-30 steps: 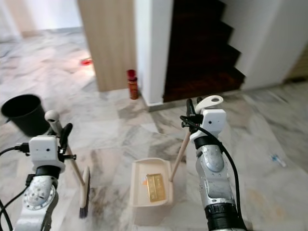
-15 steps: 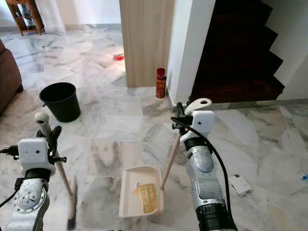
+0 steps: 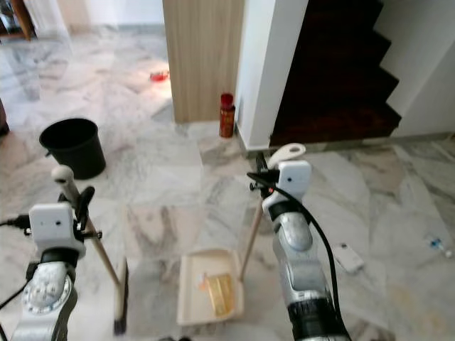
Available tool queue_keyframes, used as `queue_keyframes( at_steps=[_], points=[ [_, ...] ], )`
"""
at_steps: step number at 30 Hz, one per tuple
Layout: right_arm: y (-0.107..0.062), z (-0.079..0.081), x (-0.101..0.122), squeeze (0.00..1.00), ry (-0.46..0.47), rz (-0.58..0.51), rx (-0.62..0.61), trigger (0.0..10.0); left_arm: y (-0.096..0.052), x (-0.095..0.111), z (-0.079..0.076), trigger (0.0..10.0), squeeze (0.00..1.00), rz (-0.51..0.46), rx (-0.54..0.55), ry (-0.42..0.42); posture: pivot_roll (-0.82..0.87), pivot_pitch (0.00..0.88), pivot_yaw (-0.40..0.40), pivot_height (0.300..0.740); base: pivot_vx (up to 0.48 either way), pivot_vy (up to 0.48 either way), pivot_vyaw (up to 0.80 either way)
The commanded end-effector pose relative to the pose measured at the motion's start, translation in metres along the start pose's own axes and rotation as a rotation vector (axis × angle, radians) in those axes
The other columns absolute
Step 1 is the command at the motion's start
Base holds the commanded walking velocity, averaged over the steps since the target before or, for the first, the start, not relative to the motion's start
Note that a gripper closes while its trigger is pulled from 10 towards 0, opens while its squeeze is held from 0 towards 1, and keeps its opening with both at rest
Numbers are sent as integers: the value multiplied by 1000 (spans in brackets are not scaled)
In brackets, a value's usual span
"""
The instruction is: Sweep floor
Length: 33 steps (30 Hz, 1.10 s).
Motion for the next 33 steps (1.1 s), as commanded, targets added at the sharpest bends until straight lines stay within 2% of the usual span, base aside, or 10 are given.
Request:
queue_keyframes(
  at_steps=[1,14,29,33],
  points=[
    [1,-5,10,0,4,-36,-13,10000,-1,10,-1,10000,0,-39,-8,3,20,69,-24,740,0,480,0],
    [0,2,12,0,16,-44,13,10000,-2,11,-3,10000,0,-34,-23,5,25,52,-18,740,0,480,0],
    [1,7,15,0,20,-46,30,10000,-1,12,-2,10000,0,-33,-11,6,27,85,-21,740,0,469,0],
    [2,10,16,0,27,-49,45,10000,-1,14,0,10000,0,-37,-4,8,32,88,-22,740,0,95,0]
  ],
)
Point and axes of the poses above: a point about 5 cm out from each wrist's last joint towards the gripper, its own y axis pointing out of the wrist towards the gripper, its own x axis along the axis of the wrist's last joint, z = x × y, the point moved 3 cm from there along y, pointing out of the wrist towards the gripper, and after that the axes turned 15 degrees about -y, right-handed, at the moved point
